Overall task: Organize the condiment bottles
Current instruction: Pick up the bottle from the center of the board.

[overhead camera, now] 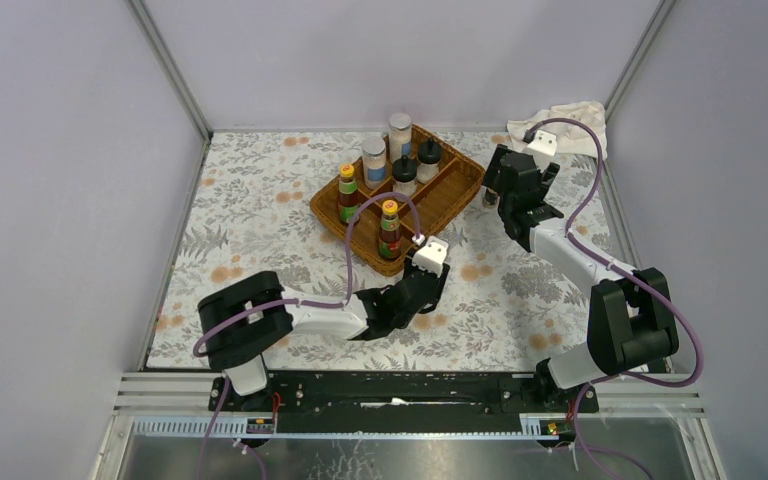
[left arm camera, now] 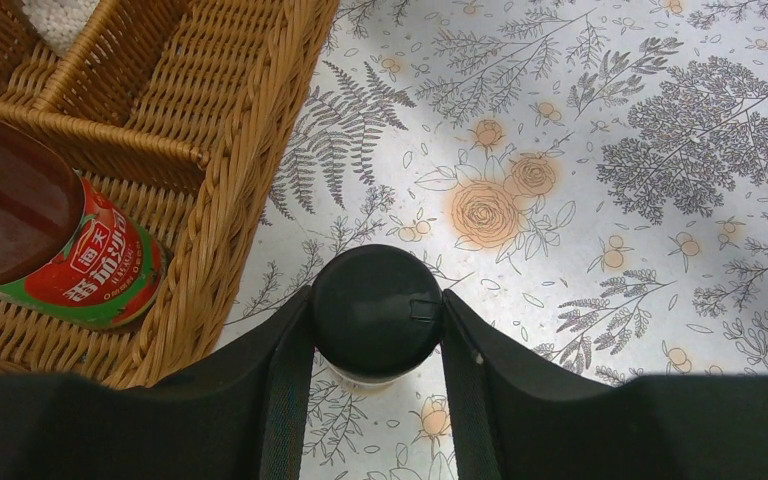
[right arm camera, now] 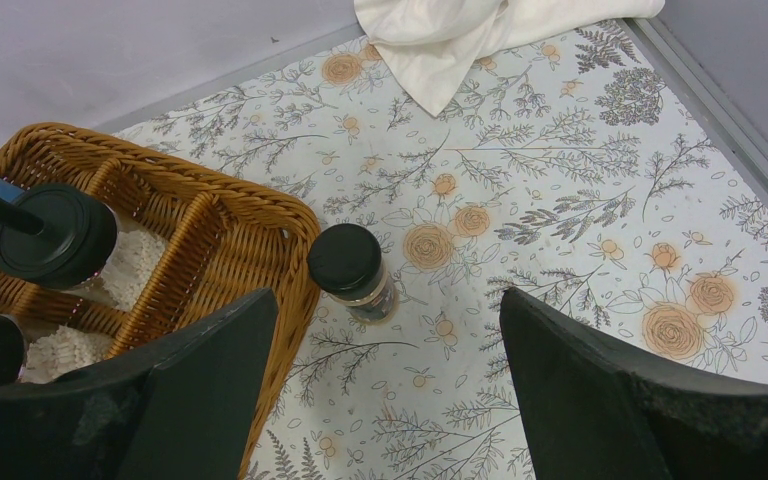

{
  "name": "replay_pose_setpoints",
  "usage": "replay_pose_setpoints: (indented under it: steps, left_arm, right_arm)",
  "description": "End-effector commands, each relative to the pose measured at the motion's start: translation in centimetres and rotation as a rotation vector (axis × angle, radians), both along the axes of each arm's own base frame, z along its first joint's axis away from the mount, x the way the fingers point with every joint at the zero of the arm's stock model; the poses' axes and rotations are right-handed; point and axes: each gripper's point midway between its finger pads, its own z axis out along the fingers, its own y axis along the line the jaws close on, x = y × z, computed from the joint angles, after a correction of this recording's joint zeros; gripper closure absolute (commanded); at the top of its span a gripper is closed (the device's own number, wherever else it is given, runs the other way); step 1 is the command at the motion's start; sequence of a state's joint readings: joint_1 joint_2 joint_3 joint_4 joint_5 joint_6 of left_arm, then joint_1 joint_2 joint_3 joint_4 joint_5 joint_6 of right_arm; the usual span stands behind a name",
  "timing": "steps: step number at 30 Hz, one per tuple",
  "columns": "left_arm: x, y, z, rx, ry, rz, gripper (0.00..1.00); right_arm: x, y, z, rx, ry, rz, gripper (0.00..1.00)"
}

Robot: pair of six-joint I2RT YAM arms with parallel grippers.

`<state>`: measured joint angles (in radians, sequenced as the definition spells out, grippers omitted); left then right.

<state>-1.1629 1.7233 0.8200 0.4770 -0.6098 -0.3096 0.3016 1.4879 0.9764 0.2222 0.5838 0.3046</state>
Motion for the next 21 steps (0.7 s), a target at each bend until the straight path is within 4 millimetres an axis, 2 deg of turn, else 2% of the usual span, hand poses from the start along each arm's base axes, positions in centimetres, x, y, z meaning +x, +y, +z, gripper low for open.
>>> replay_pose_setpoints:
  steps: [1,6,13,21]
  left_arm:
    - [0.2,-0.4,-0.1,-0.003,-0.029,0.009,0.77]
    - [0.3,-0.3,0.0,-0.001,-0.029,0.018,1.0]
    - [-0.1,0.0,0.8,-0.019,-0.049,0.041,1.0]
    - [-0.6,-0.3,3.1,-0.029,-0.073,0.047,1.0]
  right_arm:
    - [0.0,-0.2,1.7,0.027,-0.058,-0.01,0.11]
    - [0.0,-0.2,1.8,0.028,-0.06,-0.01,0.11]
    - [0.0,-0.1,1.7,0.033,-0.059,-0.008,0.11]
    - [-0.1,-0.1,1.7,0.037,-0.061,-0.006,0.11]
